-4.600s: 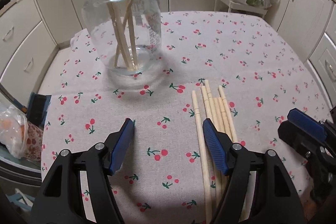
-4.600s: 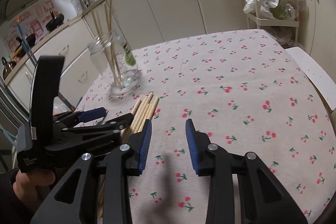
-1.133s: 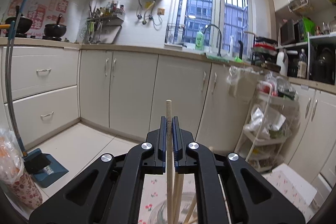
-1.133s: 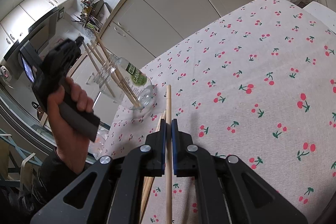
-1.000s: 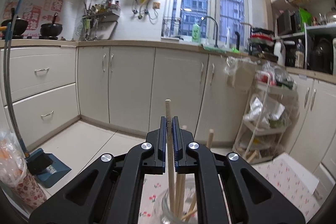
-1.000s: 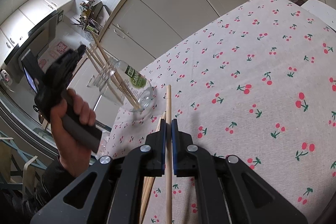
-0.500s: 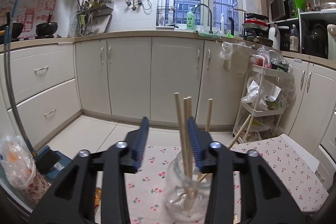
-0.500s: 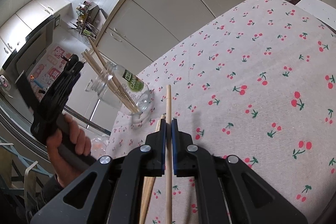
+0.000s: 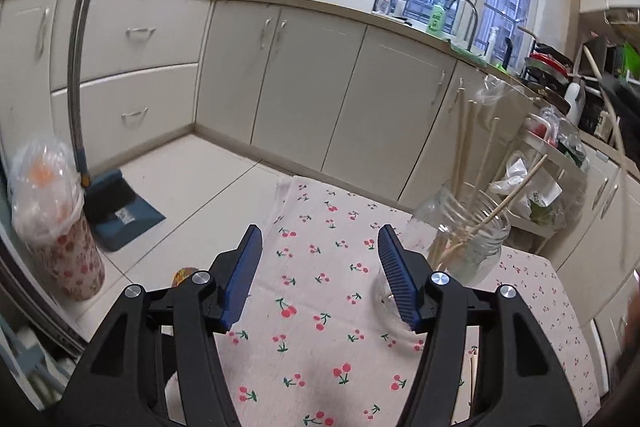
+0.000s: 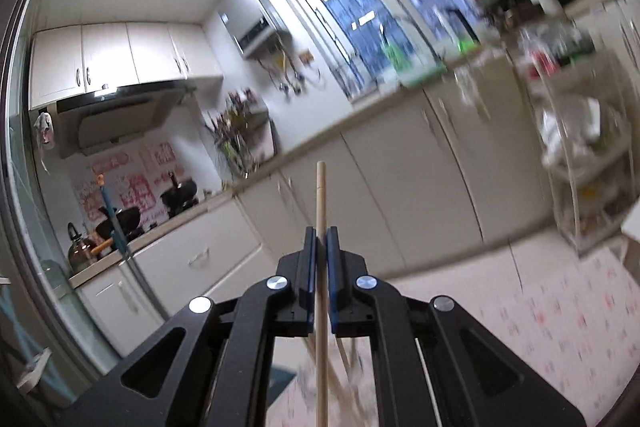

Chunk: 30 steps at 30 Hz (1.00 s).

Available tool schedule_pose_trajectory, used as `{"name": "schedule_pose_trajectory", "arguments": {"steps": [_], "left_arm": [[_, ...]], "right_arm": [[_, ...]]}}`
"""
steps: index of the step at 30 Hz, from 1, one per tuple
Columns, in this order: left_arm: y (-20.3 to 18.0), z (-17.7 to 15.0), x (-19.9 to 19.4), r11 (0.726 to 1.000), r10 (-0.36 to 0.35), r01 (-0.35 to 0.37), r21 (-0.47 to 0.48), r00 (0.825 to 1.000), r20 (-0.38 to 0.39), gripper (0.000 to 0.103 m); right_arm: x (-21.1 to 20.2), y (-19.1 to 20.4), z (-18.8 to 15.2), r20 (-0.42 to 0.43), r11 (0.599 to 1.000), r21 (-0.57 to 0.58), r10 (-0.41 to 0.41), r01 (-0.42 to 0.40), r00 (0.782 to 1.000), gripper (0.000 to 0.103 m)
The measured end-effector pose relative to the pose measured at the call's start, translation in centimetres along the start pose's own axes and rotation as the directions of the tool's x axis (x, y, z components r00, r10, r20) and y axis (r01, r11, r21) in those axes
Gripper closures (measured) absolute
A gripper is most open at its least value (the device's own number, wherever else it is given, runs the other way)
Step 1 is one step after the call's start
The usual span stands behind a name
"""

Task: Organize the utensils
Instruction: 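Lower the right gripper's stick into the glass jar and release it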

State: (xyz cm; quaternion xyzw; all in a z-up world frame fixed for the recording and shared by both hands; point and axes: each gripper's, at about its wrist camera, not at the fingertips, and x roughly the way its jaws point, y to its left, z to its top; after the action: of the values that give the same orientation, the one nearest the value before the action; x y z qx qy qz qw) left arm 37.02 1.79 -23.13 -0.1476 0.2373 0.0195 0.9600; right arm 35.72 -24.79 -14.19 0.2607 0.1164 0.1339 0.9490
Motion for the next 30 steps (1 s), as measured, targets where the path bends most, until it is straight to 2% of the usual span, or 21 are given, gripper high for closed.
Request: {"name": "schedule_pose_trajectory", "arguments": {"steps": [3,7,12,21,30], "left_arm": [[0.1,-0.3,0.1,1.0,-0.005,0.005,-0.006,1.0,0.004,0.045],[0.3,-0.7,0.5,1.0,-0.015,0.015,-0.015,1.0,-0.018,0.044],[0.7,-0.7,0.8,0.999,-0.031,0.03,-0.036,0.999,-0.023,0.042],[1.1,-0.7,1.1,0.998,-0.041,0.039,-0.053,0.999,-0.036,0.042],[1.5,-0.6,1.5,0.997,-0.037,0.033,-0.076,0.998,-0.042,0.038]], "right_arm": [[3.3,0.2,-0.3,0.035,0.998,-0.031,-0.045,0.046,0.998,0.097],[6.4,0.3,-1.4,0.033,0.994,-0.063,-0.093,0.095,0.995,0.097],[8.7,1.0,-3.0,0.017,0.985,-0.136,-0.103,0.105,0.994,0.097],[8.9,1.3,-5.1,-0.017,0.979,-0.172,-0.115,0.111,0.993,0.097],[6.2,3.0,-7.3,-0.035,0.942,-0.319,-0.119,0.102,0.992,0.097]]}}
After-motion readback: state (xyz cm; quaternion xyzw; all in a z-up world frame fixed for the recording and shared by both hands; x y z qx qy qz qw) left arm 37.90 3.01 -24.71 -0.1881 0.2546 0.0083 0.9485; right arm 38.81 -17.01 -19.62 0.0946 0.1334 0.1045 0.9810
